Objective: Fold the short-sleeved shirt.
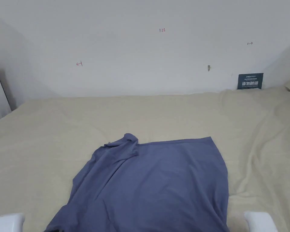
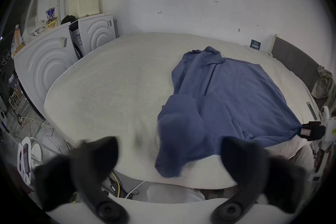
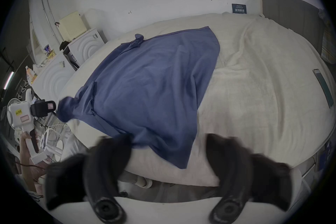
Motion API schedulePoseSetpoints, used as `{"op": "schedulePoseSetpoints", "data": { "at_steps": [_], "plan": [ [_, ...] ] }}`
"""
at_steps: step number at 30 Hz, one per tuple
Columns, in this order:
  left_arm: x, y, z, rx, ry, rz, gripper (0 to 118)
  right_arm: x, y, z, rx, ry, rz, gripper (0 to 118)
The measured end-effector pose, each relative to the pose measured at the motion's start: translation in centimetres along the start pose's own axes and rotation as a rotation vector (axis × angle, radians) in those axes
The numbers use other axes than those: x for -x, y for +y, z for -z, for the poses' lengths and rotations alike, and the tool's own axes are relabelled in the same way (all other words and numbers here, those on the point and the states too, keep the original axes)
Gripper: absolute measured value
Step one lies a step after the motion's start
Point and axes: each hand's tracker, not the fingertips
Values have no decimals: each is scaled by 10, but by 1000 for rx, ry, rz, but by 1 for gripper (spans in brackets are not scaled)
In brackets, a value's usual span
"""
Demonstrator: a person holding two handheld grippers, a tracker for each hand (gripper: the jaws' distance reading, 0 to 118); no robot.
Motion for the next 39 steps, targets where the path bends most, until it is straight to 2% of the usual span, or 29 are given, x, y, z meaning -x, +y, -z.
{"op": "schedulePoseSetpoints", "data": {
  "at_steps": [5, 6, 7, 9, 10, 11, 12, 13, 14, 15, 16, 20, 24, 27, 28, 29, 31, 32, 39],
  "plan": [
    [1, 32, -11, -72, -15, -11, 118, -2, 32, -17, -53, 1, -44, 93],
    [-1, 42, -11, -70, -38, -12, 118, 0, 42, -22, -76, -3, -48, 90],
    [-7, 53, -13, -73, -58, -6, 115, 0, 51, -25, -120, -8, -50, 75],
    [-19, 75, -13, -71, -83, -9, 90, -1, 71, -31, -189, -17, -24, 36],
    [-23, 86, -7, -77, -113, 2, 82, -1, 82, -31, -223, -12, -20, 29],
    [-26, 96, -1, -81, -123, -1, 82, -4, 91, -28, -235, -12, -14, 29],
    [-24, 105, 20, -80, -127, -14, 57, -5, 102, -23, -226, -16, -17, 13],
    [-27, 116, 32, -78, -129, -8, 24, -8, 113, -16, -224, -21, -23, 11],
    [-32, 124, 43, -81, -124, -1, 12, -8, 122, -9, -218, -35, -28, 5],
    [-36, 135, 56, -80, -113, 14, 10, -10, 129, 0, -212, -47, -34, 0],
    [-42, 146, 73, -59, -119, 44, 0, -13, 136, 8, -213, -51, -33, 0],
    [-47, 186, 124, -30, -148, 33, 0, -26, 160, 38, -181, -39, 0, 0],
    [-55, 229, 185, -2, -155, 76, 0, -31, 181, 67, -141, -50, -24, 0],
    [-55, 256, 236, 56, -153, 59, 0, -33, 192, 85, -119, -40, -38, 0],
    [-53, 260, 258, 72, -147, 53, 15, -34, 195, 91, -112, -35, -39, 0],
    [-52, 264, 273, 89, -146, 56, 41, -35, 197, 95, -108, -33, -38, 0],
    [-49, 269, 303, 147, -145, 22, 104, -38, 203, 105, -95, -34, -38, 0],
    [-49, 268, 314, 162, -149, 25, 111, -39, 205, 109, -91, -37, -38, 0],
    [-60, 261, 362, 276, -85, 87, 108, -56, 211, 139, -51, -34, 16, 0]
  ]
}}
